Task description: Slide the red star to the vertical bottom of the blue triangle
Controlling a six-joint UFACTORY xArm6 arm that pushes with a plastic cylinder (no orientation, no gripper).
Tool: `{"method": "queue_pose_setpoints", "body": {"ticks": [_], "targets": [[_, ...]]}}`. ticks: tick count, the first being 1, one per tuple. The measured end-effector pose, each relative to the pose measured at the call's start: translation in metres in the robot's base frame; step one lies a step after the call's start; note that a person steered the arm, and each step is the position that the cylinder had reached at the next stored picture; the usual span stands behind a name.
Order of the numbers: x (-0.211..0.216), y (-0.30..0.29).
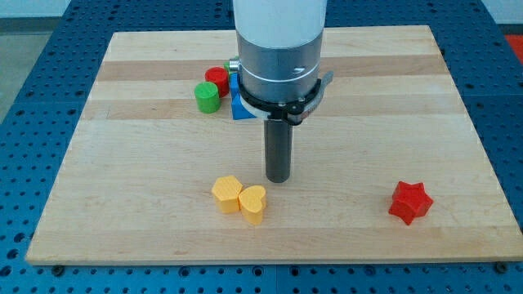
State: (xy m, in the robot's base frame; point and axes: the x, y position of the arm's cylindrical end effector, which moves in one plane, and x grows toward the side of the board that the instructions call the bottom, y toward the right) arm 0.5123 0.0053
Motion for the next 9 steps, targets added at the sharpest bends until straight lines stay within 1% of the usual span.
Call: {"method": "queue_pose_setpoints", "body": {"ticks": [1, 2, 3, 4, 5, 6, 7, 8, 9], "targets": [[-0.009, 0.007], [-0.031, 0.042], [-0.046, 0.114], [-0.042, 0.21], [0.001, 0.267], [0.064, 0.272], [0.088, 0.234], [0.087, 0.161], [0.075, 0.114]]}}
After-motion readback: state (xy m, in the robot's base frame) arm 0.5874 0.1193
